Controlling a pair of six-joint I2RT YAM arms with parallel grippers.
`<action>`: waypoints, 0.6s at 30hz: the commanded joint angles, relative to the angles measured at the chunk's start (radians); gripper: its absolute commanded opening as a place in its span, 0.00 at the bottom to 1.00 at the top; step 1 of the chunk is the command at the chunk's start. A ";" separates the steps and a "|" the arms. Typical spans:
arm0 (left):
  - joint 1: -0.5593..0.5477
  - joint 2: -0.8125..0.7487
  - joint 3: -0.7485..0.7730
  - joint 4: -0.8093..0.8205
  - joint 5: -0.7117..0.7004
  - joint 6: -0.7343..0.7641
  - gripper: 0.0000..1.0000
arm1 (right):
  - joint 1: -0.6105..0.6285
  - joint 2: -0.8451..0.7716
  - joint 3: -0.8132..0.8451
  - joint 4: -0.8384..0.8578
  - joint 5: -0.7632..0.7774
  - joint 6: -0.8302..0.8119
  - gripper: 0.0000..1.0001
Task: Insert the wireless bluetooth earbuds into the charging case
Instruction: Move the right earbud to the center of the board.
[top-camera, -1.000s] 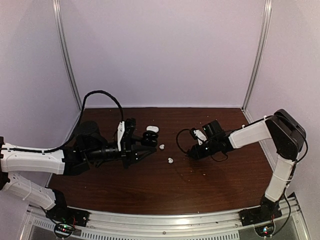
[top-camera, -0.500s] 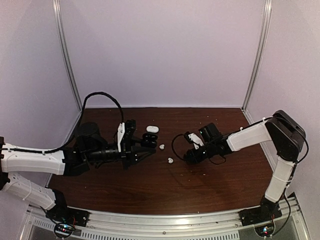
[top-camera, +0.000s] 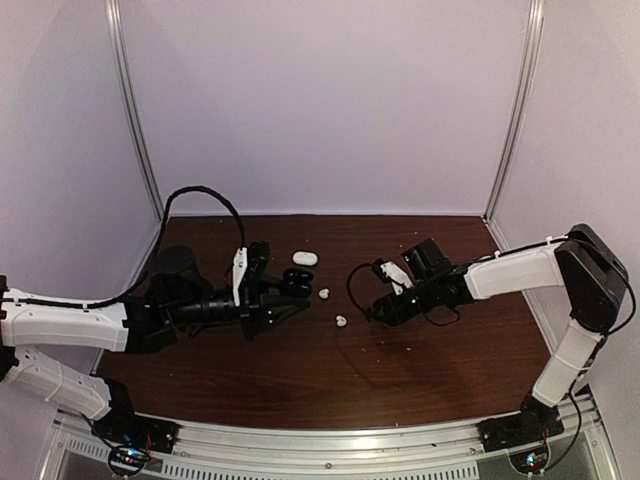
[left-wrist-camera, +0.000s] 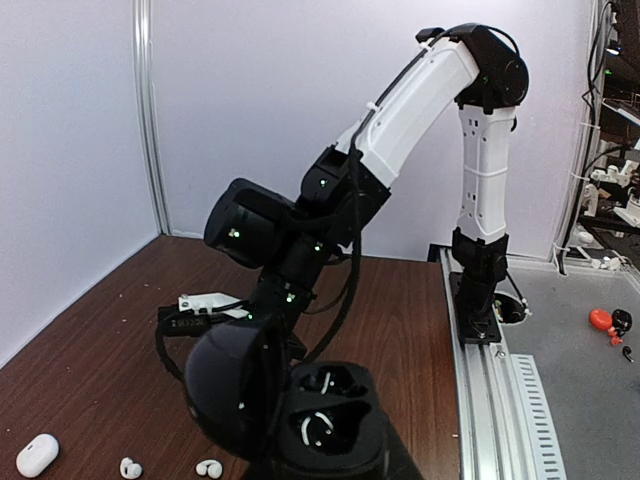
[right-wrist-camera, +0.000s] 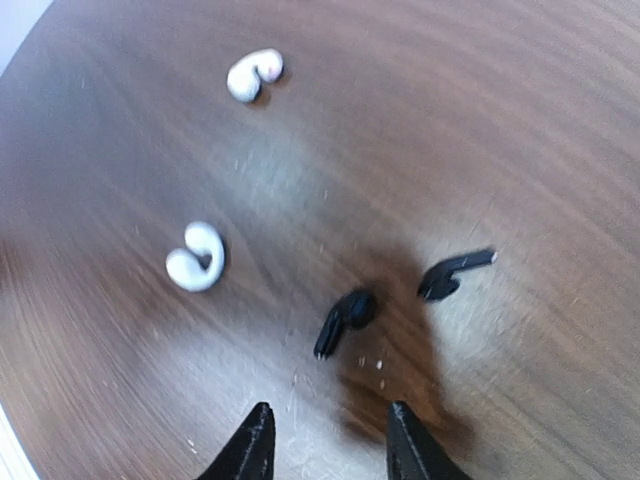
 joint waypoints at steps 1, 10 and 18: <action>0.010 -0.027 0.001 0.036 -0.010 0.010 0.04 | -0.006 0.017 0.102 -0.055 0.028 0.014 0.41; 0.014 -0.036 -0.013 0.058 0.000 0.019 0.04 | 0.015 0.125 0.218 -0.116 0.033 -0.004 0.38; 0.013 -0.061 -0.041 0.104 0.091 0.108 0.04 | 0.020 0.181 0.252 -0.144 0.090 -0.020 0.38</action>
